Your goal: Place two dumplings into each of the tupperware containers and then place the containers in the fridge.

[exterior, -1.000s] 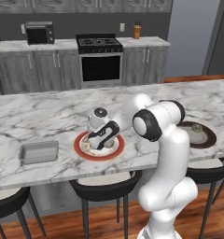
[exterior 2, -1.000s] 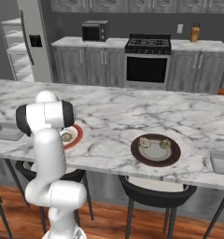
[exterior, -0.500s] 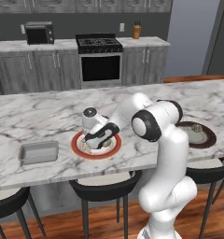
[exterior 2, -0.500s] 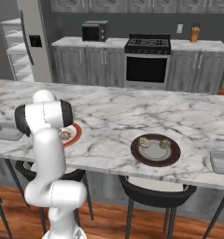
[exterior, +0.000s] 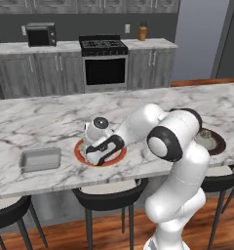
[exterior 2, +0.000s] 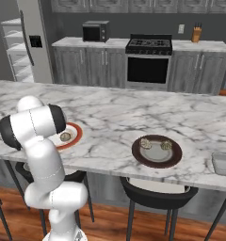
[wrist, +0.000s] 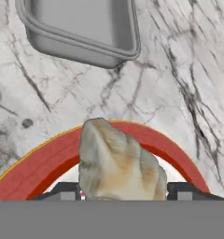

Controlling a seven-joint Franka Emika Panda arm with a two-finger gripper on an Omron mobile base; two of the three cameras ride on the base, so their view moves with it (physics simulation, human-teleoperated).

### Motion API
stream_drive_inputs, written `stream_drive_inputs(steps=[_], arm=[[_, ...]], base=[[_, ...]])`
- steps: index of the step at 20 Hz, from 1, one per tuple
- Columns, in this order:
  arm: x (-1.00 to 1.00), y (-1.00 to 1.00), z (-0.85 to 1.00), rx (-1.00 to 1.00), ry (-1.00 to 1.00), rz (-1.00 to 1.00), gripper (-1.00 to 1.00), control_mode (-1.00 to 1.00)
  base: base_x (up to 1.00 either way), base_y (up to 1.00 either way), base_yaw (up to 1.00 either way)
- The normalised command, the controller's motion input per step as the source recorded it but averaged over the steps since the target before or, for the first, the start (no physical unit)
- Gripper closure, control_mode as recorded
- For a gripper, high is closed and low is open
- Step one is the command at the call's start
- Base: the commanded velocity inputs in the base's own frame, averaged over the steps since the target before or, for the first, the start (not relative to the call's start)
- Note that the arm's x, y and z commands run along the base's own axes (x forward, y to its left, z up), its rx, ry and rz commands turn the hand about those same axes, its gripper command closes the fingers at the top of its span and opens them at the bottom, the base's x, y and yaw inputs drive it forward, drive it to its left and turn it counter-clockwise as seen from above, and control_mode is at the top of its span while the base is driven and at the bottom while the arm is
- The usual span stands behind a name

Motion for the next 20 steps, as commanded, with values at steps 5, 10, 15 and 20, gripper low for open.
stream_drive_inputs(steps=[5, 10, 15, 20], arm=[[0.1, 0.7, 0.97, 0.0, 0.01, 0.46, 1.0, -1.0], [0.19, 0.99, 0.27, -0.02, 0.13, 0.19, 1.0, -1.0], [0.17, 1.0, -0.05, -0.1, 0.09, 0.08, 1.0, -1.0], [0.01, 0.97, 0.73, -0.09, 0.0, 0.06, 1.0, -1.0]], base=[[0.0, 0.0, 0.0], [0.0, 0.0, 0.0], [0.0, 0.0, 0.0], [0.0, 0.0, 0.0]])
